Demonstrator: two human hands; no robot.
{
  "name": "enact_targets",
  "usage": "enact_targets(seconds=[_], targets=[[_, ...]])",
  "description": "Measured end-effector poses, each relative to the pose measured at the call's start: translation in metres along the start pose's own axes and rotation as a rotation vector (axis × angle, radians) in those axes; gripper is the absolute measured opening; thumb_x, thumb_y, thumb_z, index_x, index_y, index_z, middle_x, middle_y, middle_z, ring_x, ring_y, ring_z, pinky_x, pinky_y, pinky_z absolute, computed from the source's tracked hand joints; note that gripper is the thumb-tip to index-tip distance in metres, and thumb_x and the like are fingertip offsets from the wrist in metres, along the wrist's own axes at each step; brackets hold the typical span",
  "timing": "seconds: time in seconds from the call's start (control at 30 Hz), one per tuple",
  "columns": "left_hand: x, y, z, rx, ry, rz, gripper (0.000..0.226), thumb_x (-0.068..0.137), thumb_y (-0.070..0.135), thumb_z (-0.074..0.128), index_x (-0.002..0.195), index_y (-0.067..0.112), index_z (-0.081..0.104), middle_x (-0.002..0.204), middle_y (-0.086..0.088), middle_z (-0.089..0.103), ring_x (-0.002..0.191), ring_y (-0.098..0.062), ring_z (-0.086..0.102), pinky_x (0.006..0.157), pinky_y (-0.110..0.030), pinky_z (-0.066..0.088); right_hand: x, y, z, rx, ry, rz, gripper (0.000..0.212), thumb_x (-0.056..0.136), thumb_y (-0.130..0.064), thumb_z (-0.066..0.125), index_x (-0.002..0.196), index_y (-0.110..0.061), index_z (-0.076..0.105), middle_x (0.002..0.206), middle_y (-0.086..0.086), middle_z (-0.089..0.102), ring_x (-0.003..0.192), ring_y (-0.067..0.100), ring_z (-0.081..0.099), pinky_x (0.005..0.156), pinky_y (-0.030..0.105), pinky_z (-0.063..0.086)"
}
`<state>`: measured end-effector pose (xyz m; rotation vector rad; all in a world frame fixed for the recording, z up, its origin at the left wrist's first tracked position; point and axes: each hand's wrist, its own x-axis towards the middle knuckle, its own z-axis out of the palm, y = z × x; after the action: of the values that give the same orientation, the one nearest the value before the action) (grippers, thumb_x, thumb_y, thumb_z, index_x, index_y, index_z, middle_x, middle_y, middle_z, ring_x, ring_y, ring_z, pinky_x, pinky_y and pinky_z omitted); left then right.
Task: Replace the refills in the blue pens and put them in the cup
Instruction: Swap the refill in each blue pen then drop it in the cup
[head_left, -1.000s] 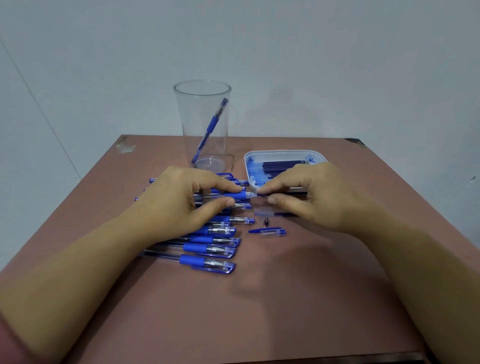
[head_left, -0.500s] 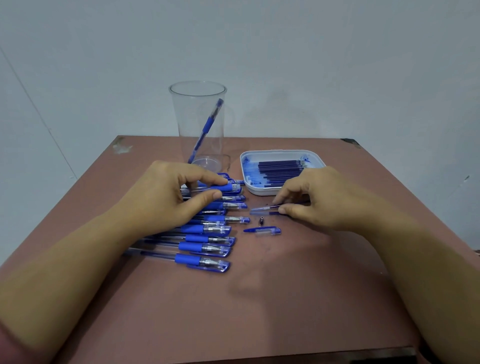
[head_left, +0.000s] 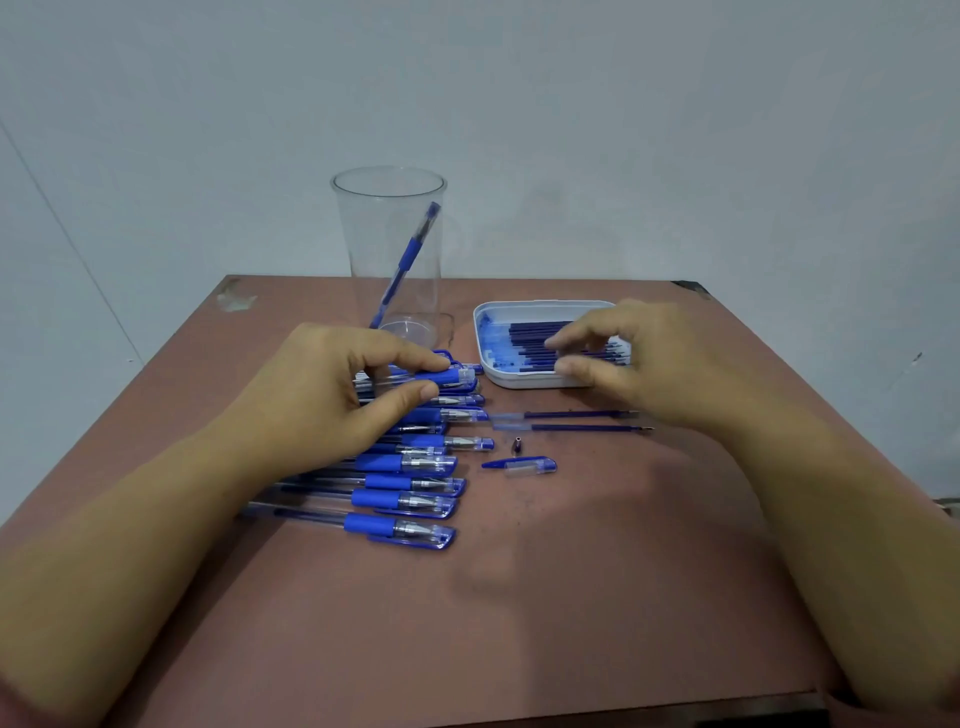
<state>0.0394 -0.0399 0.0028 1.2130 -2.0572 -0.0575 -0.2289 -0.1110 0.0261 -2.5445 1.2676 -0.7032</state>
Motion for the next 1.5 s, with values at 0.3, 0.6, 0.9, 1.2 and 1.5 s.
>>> enact_targets(seconds=[0.3,0.6,0.9,1.2,1.5], targets=[[0.000,-0.003,-0.001,0.005,0.005,-0.002,0.019,0.080,0.018,0.076,0.098,0.024,0.076,0.073,0.051,0.051,0.056,0.013,0.052,0.058,0.003,0.033,0.055,0.032,-0.009,-0.113,-0.247,0.177,0.029,0.087,-0.038,0.069,0.115,-0.044,0.064,0.111,-0.018,0.060,0.101,0.004,0.052,0.074,0.020,0.036],[0.001,-0.007,-0.001,-0.016,-0.005,-0.015,0.021,0.080,0.028,0.072,0.100,0.028,0.075,0.075,0.047,0.056,0.056,0.009,0.055,0.059,0.002,0.035,0.069,0.044,0.012,-0.064,-0.253,0.126,0.024,0.086,-0.025,0.072,0.109,-0.033,0.071,0.101,-0.014,0.068,0.083,-0.006,0.057,0.063,0.003,0.035],[0.000,-0.008,-0.002,-0.002,0.003,-0.030,0.022,0.081,0.027,0.074,0.102,0.031,0.074,0.071,0.035,0.061,0.058,0.005,0.057,0.057,0.000,0.036,0.038,0.003,-0.011,0.018,-0.155,0.054,0.020,0.090,-0.016,0.063,0.102,-0.032,0.067,0.084,-0.016,0.063,0.070,-0.013,0.052,0.059,-0.002,0.034],[0.000,-0.004,-0.002,-0.013,0.021,-0.021,0.019,0.081,0.018,0.077,0.099,0.024,0.076,0.076,0.047,0.056,0.055,0.007,0.054,0.056,0.001,0.034,-0.019,-0.004,-0.001,0.131,-0.033,-0.069,0.037,0.086,-0.011,0.064,0.090,-0.047,0.062,0.082,-0.024,0.061,0.079,0.006,0.059,0.067,0.011,0.042],[0.000,-0.001,-0.003,-0.039,0.037,-0.053,0.020,0.082,0.021,0.074,0.098,0.034,0.071,0.073,0.043,0.058,0.053,0.003,0.053,0.055,-0.001,0.034,-0.013,0.002,0.010,0.188,-0.027,-0.056,0.027,0.087,-0.011,0.066,0.099,-0.035,0.070,0.079,-0.013,0.063,0.074,0.009,0.059,0.067,0.018,0.048]])
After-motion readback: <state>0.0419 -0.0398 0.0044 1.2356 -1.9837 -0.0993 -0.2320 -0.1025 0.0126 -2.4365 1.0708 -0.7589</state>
